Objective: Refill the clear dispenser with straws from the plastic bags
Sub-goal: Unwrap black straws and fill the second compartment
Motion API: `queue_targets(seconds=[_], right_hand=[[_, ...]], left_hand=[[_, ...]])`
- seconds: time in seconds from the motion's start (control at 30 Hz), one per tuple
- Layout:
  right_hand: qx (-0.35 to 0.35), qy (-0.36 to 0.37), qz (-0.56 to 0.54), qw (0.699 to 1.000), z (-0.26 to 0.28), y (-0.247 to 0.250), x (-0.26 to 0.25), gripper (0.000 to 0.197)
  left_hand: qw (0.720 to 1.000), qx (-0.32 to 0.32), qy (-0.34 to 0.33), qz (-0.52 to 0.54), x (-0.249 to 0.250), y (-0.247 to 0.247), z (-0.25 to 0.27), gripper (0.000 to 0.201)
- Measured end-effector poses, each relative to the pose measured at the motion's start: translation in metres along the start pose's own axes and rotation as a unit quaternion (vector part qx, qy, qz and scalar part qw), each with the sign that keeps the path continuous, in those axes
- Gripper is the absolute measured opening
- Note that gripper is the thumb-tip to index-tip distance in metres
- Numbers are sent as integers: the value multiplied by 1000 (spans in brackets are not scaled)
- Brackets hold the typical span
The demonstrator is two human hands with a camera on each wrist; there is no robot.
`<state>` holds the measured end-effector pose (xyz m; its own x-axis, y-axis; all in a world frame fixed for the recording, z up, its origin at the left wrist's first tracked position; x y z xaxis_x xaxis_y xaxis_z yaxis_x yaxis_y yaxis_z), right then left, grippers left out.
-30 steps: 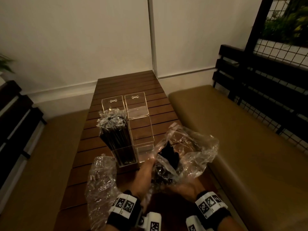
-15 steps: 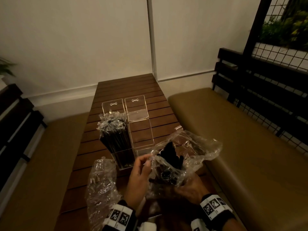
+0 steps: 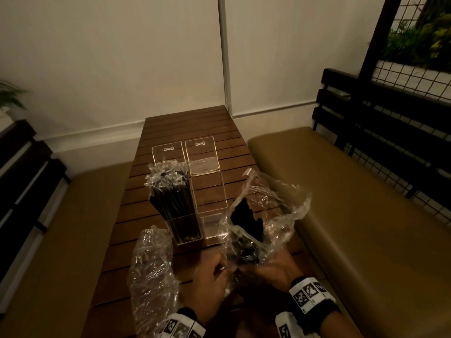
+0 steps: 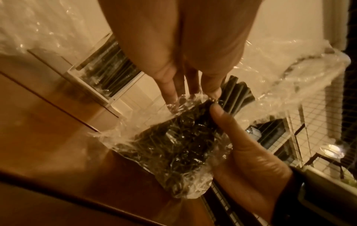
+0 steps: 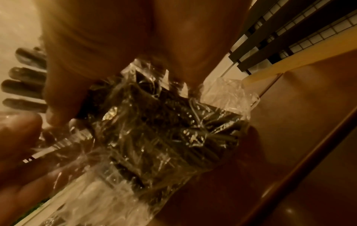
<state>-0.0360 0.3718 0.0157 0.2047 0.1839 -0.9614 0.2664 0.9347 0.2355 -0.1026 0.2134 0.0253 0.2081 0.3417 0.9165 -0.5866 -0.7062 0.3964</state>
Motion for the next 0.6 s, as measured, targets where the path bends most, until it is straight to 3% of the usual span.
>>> queue_targets(seconds=[0.1, 0.33, 0.47, 0.6], right_hand=[[-1, -11, -23, 1000, 1, 0, 10, 54], [45, 4, 21, 999, -2, 15, 17, 67], [47, -31, 73, 996, -2, 14, 29, 42], [29, -8, 78, 997, -2, 9, 28, 69]], left_hand=[[999, -3, 5, 34, 3, -2, -1, 12], [994, 51, -92, -38, 42, 11, 0, 11], [989, 65, -124, -47, 48, 10, -2, 13], [991, 63, -108, -44, 37, 8, -3, 16]])
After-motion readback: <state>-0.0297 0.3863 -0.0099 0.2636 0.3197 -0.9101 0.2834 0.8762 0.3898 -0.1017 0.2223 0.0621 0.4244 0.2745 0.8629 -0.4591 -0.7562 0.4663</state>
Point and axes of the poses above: each hand's wrist, its own z-axis away from the middle knuckle, its own y-axis out of the back of the hand, x = y × z, the point moved 9 cm from there along -z, towards the middle knuckle, and after that the axes turned 2 degrees about -x, right-handed, at the moved point
